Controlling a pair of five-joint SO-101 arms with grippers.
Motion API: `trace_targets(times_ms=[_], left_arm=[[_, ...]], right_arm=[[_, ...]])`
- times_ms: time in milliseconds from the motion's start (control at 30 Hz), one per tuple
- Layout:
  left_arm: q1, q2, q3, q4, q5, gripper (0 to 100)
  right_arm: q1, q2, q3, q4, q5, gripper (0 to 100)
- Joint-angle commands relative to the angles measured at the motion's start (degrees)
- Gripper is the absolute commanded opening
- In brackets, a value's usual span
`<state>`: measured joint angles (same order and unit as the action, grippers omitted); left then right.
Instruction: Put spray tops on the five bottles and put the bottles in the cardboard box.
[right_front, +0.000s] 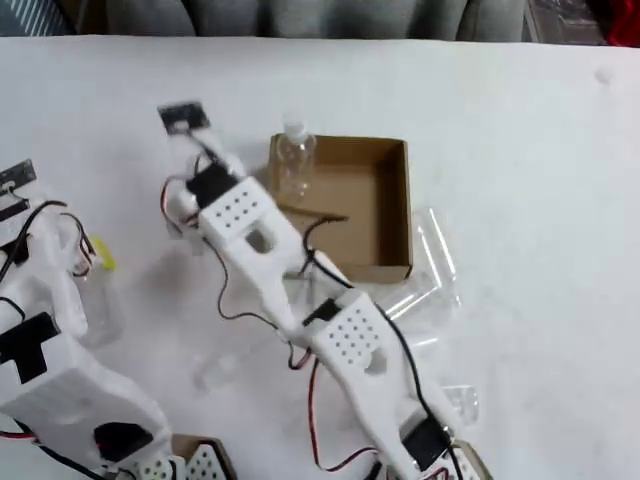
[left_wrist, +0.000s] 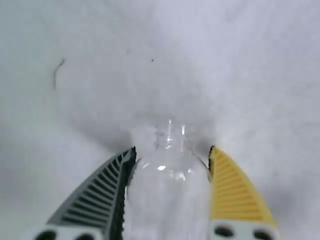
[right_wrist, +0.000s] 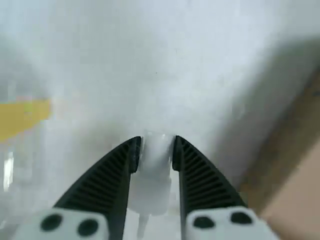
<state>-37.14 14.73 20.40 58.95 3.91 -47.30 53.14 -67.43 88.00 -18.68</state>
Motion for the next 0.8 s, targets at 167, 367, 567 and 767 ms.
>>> trace_targets(times_ms=[167, 367, 567, 767], left_arm=[[0.4, -8.2, -2.4, 2.1, -0.7, 2], [6.0, -24.9, -2.5, 10.5, -0.8, 2], [14.9, -42.1, -1.9, 13.7, -0.8, 2], [22.4, -52.9, -1.4, 14.1, -0.8, 2]], right_arm=[[3.5, -20.4, -8.4, 11.2, 16.4, 1.6], [5.9, -39.4, 7.3, 11.0, 16.7, 1.6], [10.2, -58.7, 22.2, 10.9, 16.7, 1.6], [18.4, -76.4, 36.6, 10.9, 17.0, 1.6]])
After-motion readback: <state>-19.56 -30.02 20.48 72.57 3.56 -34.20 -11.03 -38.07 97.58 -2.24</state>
